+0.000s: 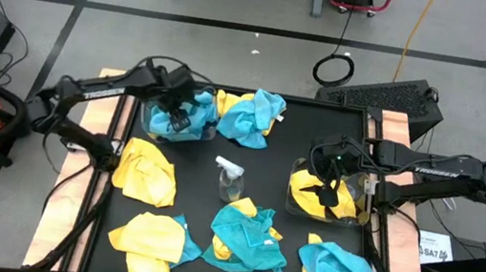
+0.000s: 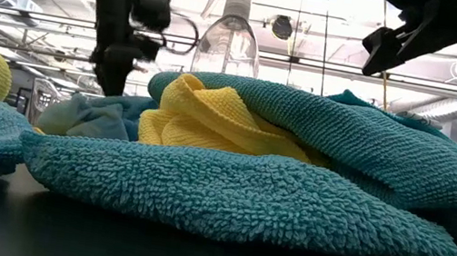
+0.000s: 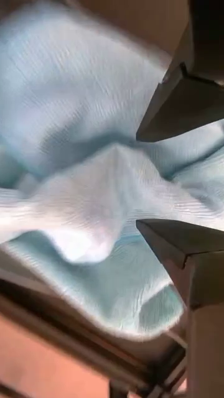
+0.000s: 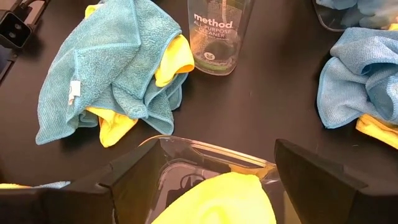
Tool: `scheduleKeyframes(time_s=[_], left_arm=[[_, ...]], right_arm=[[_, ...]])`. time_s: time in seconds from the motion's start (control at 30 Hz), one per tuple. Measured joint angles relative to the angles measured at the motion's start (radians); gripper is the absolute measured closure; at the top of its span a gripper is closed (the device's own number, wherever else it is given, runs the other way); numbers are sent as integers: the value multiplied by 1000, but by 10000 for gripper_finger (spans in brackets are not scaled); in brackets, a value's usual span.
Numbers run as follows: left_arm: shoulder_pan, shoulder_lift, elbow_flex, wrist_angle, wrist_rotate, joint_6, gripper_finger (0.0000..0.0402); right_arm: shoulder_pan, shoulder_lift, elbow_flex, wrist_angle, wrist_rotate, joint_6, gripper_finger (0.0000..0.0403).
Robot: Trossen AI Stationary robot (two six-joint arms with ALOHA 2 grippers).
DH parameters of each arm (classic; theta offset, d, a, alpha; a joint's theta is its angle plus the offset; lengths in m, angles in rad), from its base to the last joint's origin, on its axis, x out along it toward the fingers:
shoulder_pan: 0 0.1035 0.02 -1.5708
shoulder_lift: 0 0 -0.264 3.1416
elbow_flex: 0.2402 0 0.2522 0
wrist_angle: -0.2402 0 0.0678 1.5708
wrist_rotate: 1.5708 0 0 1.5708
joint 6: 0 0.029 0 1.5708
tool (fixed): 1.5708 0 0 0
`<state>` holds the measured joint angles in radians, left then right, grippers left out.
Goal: Sort microfiber towel by color & place in baskets
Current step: Put the blue microfiber towel into the top transparent bin, then put the yellow microfiber towel into the bottom transparent bin
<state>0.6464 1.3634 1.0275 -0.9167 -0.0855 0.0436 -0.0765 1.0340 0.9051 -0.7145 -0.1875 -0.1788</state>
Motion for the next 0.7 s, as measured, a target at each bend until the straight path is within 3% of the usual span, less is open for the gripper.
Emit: scheduleKeyframes(time_s=[0.3, 0.53, 0.7], left_arm=[[-66, -175, 109, -75, 7, -57, 180], [-190, -307, 120, -75, 170, -114, 180], [-322, -353, 120, -75, 232, -203, 180]], right_arm=[[0, 0, 0, 8, 0, -5, 96], [0, 0, 0, 8, -2, 0, 96], [0, 0, 0, 9, -25, 2, 96]])
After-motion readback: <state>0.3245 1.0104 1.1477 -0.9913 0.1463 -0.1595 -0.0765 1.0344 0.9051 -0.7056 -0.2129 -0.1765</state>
